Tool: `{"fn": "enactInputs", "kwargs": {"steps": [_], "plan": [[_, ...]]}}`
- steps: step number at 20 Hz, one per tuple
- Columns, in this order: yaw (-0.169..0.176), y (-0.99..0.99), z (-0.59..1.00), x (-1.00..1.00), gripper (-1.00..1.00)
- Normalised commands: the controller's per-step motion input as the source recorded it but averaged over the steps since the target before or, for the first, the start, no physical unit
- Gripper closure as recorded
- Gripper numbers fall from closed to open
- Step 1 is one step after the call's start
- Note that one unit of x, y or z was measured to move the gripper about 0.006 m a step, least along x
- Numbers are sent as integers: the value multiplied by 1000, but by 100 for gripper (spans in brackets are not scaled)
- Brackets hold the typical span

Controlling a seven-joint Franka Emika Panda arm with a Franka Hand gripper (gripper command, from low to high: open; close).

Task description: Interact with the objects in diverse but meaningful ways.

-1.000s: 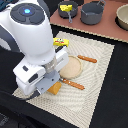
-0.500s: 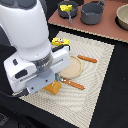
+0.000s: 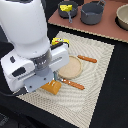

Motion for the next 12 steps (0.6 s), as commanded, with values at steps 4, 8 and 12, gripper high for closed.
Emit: {"fn": "enactInputs", "kwargs": {"steps": [4, 8, 12], "plan": [[122, -34, -29, 56, -100], [67, -64, -2, 298, -100], [14, -70, 0, 455, -100]]}}
